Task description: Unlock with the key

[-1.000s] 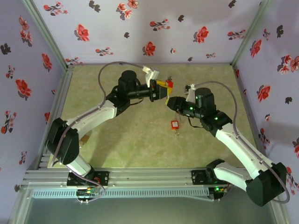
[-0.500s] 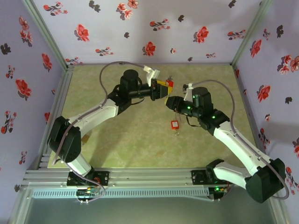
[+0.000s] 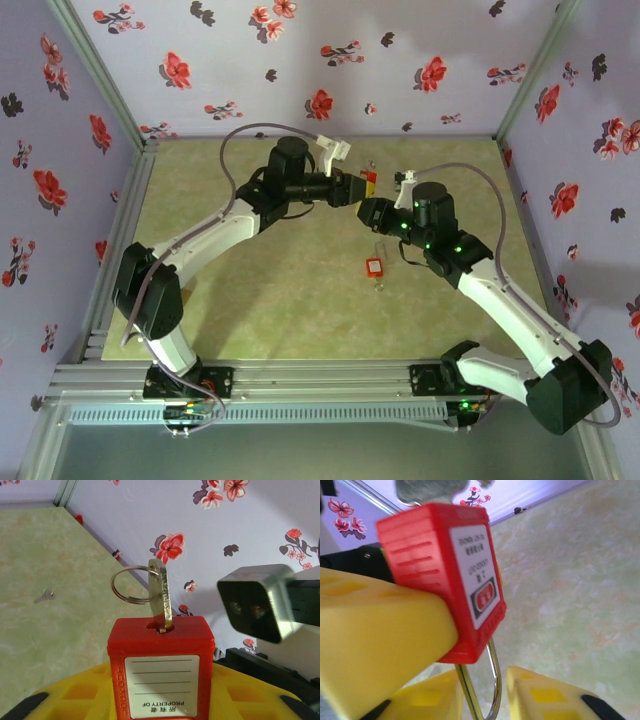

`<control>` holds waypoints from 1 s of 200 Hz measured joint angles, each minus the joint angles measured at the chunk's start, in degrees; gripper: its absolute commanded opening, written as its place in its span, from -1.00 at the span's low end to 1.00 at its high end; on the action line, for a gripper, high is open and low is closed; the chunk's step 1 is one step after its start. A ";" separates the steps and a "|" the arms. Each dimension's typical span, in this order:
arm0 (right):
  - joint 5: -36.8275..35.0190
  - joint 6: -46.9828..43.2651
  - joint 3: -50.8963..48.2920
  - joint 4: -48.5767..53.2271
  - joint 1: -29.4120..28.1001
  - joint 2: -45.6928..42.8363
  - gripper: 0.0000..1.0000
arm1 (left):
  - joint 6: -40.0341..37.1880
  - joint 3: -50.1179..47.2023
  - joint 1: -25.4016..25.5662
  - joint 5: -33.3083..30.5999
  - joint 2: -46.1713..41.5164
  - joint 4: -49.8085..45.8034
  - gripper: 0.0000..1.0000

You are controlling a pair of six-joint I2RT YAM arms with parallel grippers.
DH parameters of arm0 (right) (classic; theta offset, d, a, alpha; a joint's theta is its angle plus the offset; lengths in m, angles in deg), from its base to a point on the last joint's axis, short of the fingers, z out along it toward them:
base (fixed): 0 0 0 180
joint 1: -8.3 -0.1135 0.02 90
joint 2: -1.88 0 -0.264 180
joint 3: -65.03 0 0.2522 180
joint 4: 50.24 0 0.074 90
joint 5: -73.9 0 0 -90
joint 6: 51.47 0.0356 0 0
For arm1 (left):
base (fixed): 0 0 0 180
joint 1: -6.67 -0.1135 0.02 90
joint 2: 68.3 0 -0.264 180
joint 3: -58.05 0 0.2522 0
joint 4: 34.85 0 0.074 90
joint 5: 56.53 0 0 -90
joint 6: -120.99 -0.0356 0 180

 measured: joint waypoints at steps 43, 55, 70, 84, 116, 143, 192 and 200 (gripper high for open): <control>-0.07 -1.42 -0.61 -0.22 -0.31 -0.24 -0.93 | 1.86 0.02 -0.13 0.04 0.42 -2.47 -1.00; 0.09 -1.51 -1.51 -0.74 -0.37 -0.61 -0.99 | 2.32 0.04 -0.31 0.11 0.48 -3.21 -1.00; 0.24 -1.33 -2.71 -1.33 -0.44 -1.42 -1.00 | 2.86 0.48 -0.33 0.44 0.72 -4.11 -1.00; 0.63 -1.18 -3.91 -2.16 -0.79 -2.21 -1.00 | 3.32 1.11 -0.39 0.48 0.98 -4.46 -1.00; 0.72 0.02 -6.58 -4.81 -1.29 -3.65 -1.00 | 4.42 2.23 -1.05 1.18 1.20 -5.40 -1.00; -0.02 1.79 -9.05 -8.09 -1.66 -5.22 -1.00 | 4.59 3.41 -1.14 2.32 1.55 -6.62 -1.00; -2.38 5.11 -9.90 -4.26 -2.38 -7.48 0.04 | 3.04 4.42 -1.64 2.93 1.62 -6.40 -1.00; -3.26 5.92 -9.84 -1.49 -2.34 -7.58 0.13 | 1.51 4.85 -2.05 2.62 1.60 -6.47 -1.00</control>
